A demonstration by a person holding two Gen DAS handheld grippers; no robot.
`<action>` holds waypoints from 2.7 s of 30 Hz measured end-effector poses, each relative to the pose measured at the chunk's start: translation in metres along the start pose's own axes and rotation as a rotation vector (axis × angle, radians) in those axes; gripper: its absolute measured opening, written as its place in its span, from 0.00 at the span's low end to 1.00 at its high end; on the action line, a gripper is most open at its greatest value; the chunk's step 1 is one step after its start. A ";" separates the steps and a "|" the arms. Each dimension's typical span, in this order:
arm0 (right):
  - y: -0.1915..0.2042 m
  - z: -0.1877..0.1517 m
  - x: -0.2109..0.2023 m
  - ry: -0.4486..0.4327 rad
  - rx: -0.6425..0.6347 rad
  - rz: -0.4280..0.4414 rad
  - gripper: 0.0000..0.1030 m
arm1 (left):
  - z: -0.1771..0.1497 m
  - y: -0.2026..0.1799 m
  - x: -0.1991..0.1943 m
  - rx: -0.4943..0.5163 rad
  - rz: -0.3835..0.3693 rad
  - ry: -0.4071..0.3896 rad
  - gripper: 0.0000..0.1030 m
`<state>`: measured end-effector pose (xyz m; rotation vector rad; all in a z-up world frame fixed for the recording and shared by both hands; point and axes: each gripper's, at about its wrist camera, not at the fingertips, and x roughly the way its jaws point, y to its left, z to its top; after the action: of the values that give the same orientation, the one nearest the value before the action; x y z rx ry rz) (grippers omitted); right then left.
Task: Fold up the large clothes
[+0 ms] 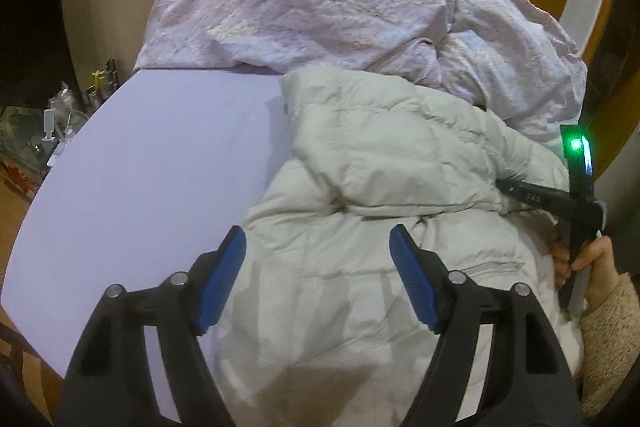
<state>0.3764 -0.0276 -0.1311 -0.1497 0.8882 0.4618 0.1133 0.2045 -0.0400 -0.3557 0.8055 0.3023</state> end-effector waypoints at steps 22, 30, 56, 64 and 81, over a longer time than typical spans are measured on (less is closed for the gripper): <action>-0.224 -0.206 -0.174 0.082 0.561 0.181 0.82 | -0.086 0.074 -0.030 -0.171 -0.211 0.145 0.78; -0.227 -0.234 -0.172 0.081 0.600 0.323 0.75 | -0.120 0.073 -0.034 -0.246 -0.324 0.179 0.63; -0.195 -0.230 -0.218 -0.174 0.530 0.418 0.17 | -0.112 0.047 -0.077 -0.223 -0.347 0.015 0.17; -0.173 -0.160 -0.258 -0.394 0.399 0.283 0.16 | -0.045 0.029 -0.108 -0.140 -0.308 -0.173 0.17; -0.150 0.017 -0.198 -0.534 0.267 -0.105 0.16 | 0.140 -0.023 -0.023 -0.032 -0.099 -0.318 0.17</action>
<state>0.3486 -0.2203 0.0239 0.1674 0.4068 0.2606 0.1970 0.2395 0.0711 -0.3653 0.4694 0.2706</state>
